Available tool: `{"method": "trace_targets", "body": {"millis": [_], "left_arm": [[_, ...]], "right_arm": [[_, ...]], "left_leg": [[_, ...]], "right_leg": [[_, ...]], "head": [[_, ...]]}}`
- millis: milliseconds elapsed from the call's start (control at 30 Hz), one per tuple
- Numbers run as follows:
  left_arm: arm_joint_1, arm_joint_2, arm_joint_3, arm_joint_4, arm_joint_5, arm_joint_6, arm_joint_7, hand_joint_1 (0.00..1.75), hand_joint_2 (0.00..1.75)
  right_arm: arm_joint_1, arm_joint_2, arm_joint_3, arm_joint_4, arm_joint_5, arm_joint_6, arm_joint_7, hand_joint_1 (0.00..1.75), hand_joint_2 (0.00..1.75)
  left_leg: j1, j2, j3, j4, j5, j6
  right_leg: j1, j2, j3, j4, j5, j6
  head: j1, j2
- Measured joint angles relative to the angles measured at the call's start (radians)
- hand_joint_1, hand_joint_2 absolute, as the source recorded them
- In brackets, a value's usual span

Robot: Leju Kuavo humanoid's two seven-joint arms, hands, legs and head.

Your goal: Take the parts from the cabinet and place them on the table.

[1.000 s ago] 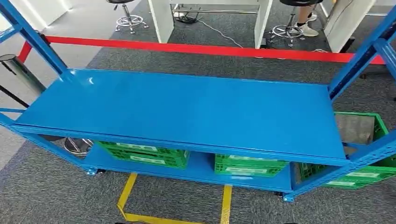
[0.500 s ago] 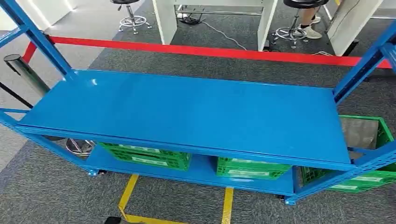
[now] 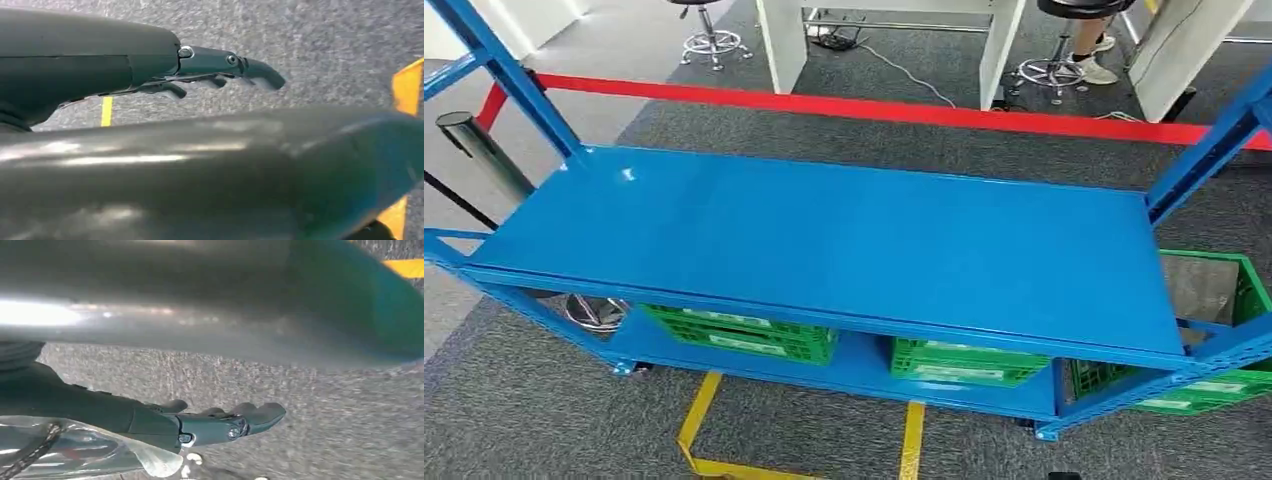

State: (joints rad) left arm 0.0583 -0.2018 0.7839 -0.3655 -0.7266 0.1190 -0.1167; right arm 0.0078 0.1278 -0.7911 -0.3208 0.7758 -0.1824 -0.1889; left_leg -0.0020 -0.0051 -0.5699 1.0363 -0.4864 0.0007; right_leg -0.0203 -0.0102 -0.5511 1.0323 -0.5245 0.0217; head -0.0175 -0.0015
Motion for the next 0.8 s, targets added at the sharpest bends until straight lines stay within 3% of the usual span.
{"method": "trace_targets", "body": {"millis": [33, 67, 100, 133, 167, 233, 267, 300, 333, 367, 400, 433, 467, 533, 633, 733, 800], "left_arm": [[0.007, 0.005, -0.017, 0.0, 0.018, -0.003, 0.003, 0.0, 0.0], [0.012, 0.01, -0.034, 0.0, 0.034, -0.005, 0.004, 0.0, 0.0], [0.015, 0.014, -0.055, 0.0, 0.055, -0.008, 0.007, 0.0, 1.75], [0.013, 0.018, -0.071, 0.0, 0.071, -0.011, 0.008, 0.0, 1.75], [0.012, 0.023, -0.092, 0.0, 0.096, -0.016, 0.012, 0.0, 1.75], [0.008, 0.024, -0.106, 0.0, 0.264, -0.054, 0.05, 0.0, 1.75], [0.007, 0.023, -0.1, 0.0, 0.369, -0.063, 0.061, 0.0, 1.75], [0.007, 0.021, -0.096, 0.0, 0.434, -0.071, 0.066, 0.0, 1.75], [0.007, 0.021, -0.092, 0.0, 0.479, -0.077, 0.073, 0.0, 0.0], [0.006, 0.02, -0.086, 0.0, 0.49, -0.08, 0.074, 0.0, 0.0], [0.003, 0.02, -0.078, 0.0, 0.469, -0.079, 0.07, 0.0, 0.0], [0.001, 0.019, -0.072, 0.0, 0.422, -0.072, 0.059, 0.0, 0.0], [0.0, 0.017, -0.063, 0.0, 0.358, -0.064, 0.049, 0.0, 0.0], [-0.005, 0.014, -0.046, 0.0, 0.307, -0.058, 0.04, 0.0, 0.0], [-0.011, 0.007, -0.011, 0.0, 0.217, -0.044, 0.024, 0.0, 0.0], [-0.017, 0.002, 0.022, 0.0, 0.241, -0.033, 0.013, 0.0, 0.0], [-0.021, -0.005, 0.046, 0.001, 0.186, -0.028, 0.007, 0.0, 0.0]], "right_arm": [[0.0, -0.002, 0.018, -0.003, -0.019, 0.003, 0.004, 0.0, 0.0], [0.001, -0.005, 0.035, -0.005, -0.037, 0.007, 0.009, 0.0, 1.75], [0.004, -0.011, 0.057, -0.007, -0.059, 0.012, 0.014, 0.0, 1.75], [0.009, -0.015, 0.073, -0.007, -0.077, 0.016, 0.018, 0.0, 1.75], [0.017, -0.016, 0.093, -0.007, -0.103, 0.025, 0.027, 0.0, 1.75], [0.022, -0.018, 0.107, -0.007, -0.274, 0.089, 0.088, 0.0, 1.75], [0.023, -0.018, 0.101, -0.006, -0.39, 0.11, 0.108, 0.0, 1.75], [0.024, -0.017, 0.096, -0.006, -0.464, 0.12, 0.116, 0.0, 1.75], [0.024, -0.018, 0.09, -0.007, -0.517, 0.13, 0.124, 0.0, 0.0], [0.024, -0.018, 0.085, -0.007, -0.533, 0.133, 0.125, 0.0, 0.0], [0.021, -0.018, 0.075, -0.006, -0.515, 0.132, 0.119, 0.0, 0.0], [0.017, -0.017, 0.065, -0.006, -0.474, 0.127, 0.105, 0.0, 0.0], [0.014, -0.017, 0.057, -0.006, -0.419, 0.122, 0.092, 0.0, 0.0], [0.014, -0.014, 0.039, -0.006, -0.371, 0.121, 0.086, 0.0, 0.0], [0.009, -0.012, -0.003, -0.004, -0.285, 0.109, 0.068, 0.0, 0.0], [0.003, -0.008, -0.041, -0.002, -0.31, 0.102, 0.055, 0.0, 0.0], [-0.003, -0.003, -0.068, 0.001, -0.263, 0.101, 0.048, 0.0, 0.0]], "left_leg": [[-0.001, 0.0, 0.0, -0.001, 0.0, 0.005], [0.004, 0.0, 0.006, -0.014, 0.007, 0.014], [0.006, 0.003, 0.011, -0.022, 0.01, 0.019], [0.005, 0.003, 0.01, -0.022, 0.011, 0.026], [0.003, 0.002, 0.009, -0.022, 0.009, 0.032], [-0.004, 0.002, 0.008, -0.021, 0.008, 0.035], [-0.007, 0.002, 0.009, -0.021, 0.008, 0.036], [-0.009, 0.002, 0.011, -0.021, 0.008, 0.036], [-0.011, 0.002, 0.013, -0.02, 0.007, 0.036], [-0.011, 0.001, 0.014, -0.018, 0.006, 0.035], [-0.011, 0.001, 0.014, -0.016, 0.003, 0.032], [-0.02, 0.001, 0.011, -0.008, -0.001, 0.025], [-0.019, 0.001, 0.008, -0.008, 0.0, 0.023], [-0.02, 0.001, 0.007, -0.006, 0.003, 0.044], [-0.019, 0.001, 0.011, -0.013, 0.005, 0.041], [-0.019, 0.001, 0.015, -0.018, 0.007, 0.036], [-0.019, 0.001, 0.016, -0.021, 0.008, 0.034]], "right_leg": [[-0.001, -0.001, 0.004, -0.006, 0.003, 0.006], [0.0, 0.0, 0.006, -0.006, -0.001, 0.013], [-0.002, 0.004, -0.007, 0.011, -0.016, 0.014], [0.0, 0.005, -0.028, 0.057, -0.048, 0.012], [0.0, 0.008, -0.065, 0.138, -0.09, 0.012], [0.001, 0.008, -0.136, 0.277, -0.14, 0.012], [0.001, 0.008, -0.145, 0.291, -0.131, 0.011], [0.002, 0.008, -0.134, 0.263, -0.102, 0.009], [0.003, 0.008, -0.1, 0.193, -0.055, 0.005], [0.004, 0.008, -0.057, 0.106, -0.01, 0.0], [0.006, 0.008, -0.022, 0.032, 0.016, -0.005], [0.009, 0.009, -0.009, 0.004, 0.001, -0.005], [0.008, 0.01, 0.001, 0.0, 0.001, -0.009], [0.008, 0.01, 0.001, -0.006, 0.006, -0.006], [0.01, 0.01, 0.002, -0.006, 0.006, -0.006], [0.01, 0.01, 0.003, -0.006, 0.004, -0.012], [0.01, 0.01, 0.004, -0.006, 0.004, -0.012]], "head": [[-0.001, 0.0], [0.0, 0.0], [0.001, 0.0], [0.001, 0.0], [0.003, 0.0], [0.002, 0.0], [0.001, 0.0], [0.001, 0.0], [0.001, 0.0], [0.001, 0.0], [0.002, 0.0], [0.002, 0.0], [-0.002, 0.0], [-0.002, 0.0], [-0.001, 0.0], [-0.001, 0.0], [-0.001, 0.0]]}}
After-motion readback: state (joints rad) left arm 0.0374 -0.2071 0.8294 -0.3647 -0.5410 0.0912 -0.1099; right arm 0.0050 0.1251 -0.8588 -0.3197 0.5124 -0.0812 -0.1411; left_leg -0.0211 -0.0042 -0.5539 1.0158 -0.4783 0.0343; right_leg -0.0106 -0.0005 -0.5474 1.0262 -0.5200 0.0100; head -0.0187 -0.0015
